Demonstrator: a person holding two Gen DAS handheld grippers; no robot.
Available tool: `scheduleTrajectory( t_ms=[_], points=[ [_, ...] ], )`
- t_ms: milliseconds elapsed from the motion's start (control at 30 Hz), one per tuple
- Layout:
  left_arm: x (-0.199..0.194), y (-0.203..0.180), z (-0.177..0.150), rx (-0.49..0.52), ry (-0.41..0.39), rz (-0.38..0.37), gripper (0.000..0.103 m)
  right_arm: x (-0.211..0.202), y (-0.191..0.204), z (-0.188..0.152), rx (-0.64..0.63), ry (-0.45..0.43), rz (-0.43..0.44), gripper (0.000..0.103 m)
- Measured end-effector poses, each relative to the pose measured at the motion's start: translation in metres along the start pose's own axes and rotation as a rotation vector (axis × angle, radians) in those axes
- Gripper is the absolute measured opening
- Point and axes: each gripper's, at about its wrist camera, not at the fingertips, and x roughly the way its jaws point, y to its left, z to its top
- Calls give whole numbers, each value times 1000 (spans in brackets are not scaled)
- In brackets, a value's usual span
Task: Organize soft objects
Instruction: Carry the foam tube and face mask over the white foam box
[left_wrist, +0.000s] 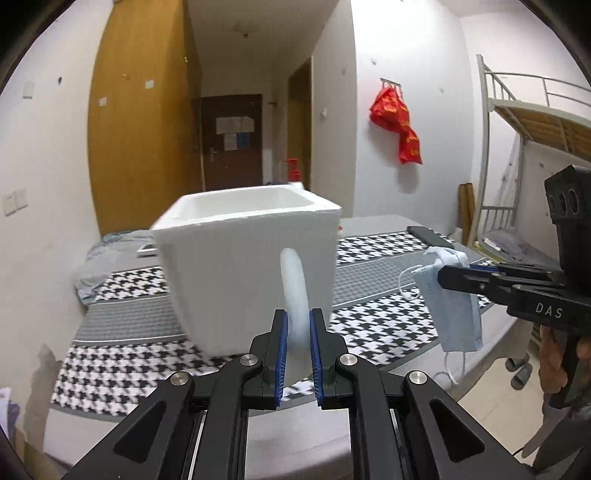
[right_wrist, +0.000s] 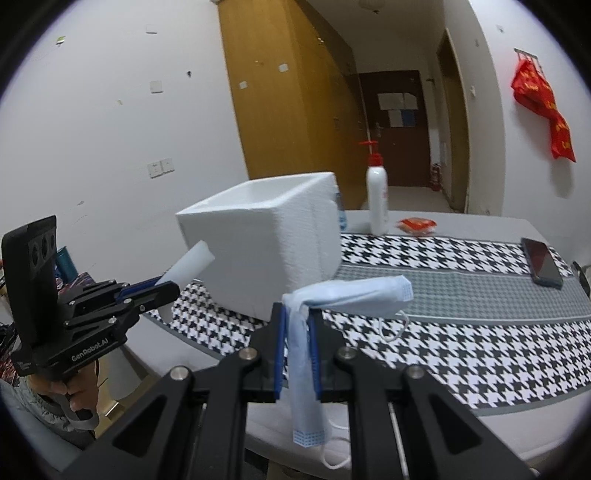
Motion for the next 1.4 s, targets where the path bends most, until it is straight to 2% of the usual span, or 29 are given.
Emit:
scheduleTrajectory(
  t_ms=[400,800,1133,1400],
  points=[
    [-36,19,2,-64,-59,84,13,-17,22,13,-37,-58,50,15],
    [-53,26,22,-56,-130,118,13,-14,33,41,-106,-108,88,15],
    [-49,36,49,-49,-169,137,13,-6,36,71,-135,-142,96,15],
    [-44,44,60,-43,-186,142,13,7,34,91,-138,-146,65,15]
  ],
)
